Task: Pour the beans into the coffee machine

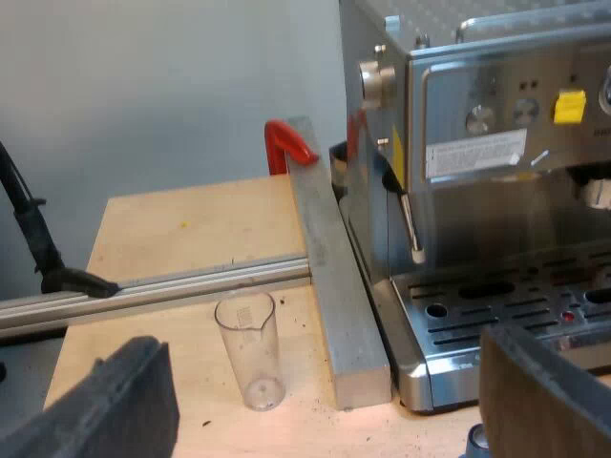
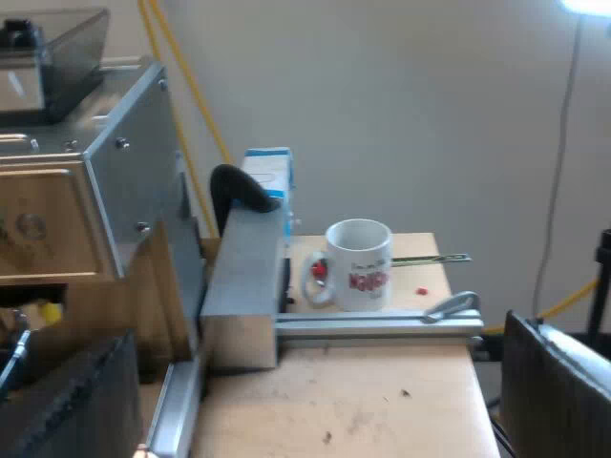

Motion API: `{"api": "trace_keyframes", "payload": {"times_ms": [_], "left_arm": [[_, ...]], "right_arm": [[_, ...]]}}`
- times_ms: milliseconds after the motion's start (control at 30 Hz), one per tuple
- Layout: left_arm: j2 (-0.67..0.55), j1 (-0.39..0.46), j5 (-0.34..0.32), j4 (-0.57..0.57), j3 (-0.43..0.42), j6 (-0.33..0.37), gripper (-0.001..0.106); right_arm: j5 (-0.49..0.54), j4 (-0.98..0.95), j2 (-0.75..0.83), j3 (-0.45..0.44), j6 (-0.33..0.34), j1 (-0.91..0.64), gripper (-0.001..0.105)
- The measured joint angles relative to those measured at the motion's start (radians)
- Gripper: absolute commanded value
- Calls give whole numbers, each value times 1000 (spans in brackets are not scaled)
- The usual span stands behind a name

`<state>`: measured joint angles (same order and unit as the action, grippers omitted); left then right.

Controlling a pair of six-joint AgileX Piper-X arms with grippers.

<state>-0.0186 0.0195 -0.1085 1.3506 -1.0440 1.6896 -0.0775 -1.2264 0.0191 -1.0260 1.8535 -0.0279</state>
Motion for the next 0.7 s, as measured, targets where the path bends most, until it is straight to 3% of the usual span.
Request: {"api": "trace_keyframes", "payload": {"times_ms": [167,500,700], "left_arm": [[0,0,11,-42,15,0,67],[4,0,13,-277,265,0,67],[5,0,13,-292,424,0,67]], "right_arm": [[-23,93,-4,79,0,0,78],[-28,222,-3,240,0,0,78],[-28,222,-4,341,0,0,78]]}}
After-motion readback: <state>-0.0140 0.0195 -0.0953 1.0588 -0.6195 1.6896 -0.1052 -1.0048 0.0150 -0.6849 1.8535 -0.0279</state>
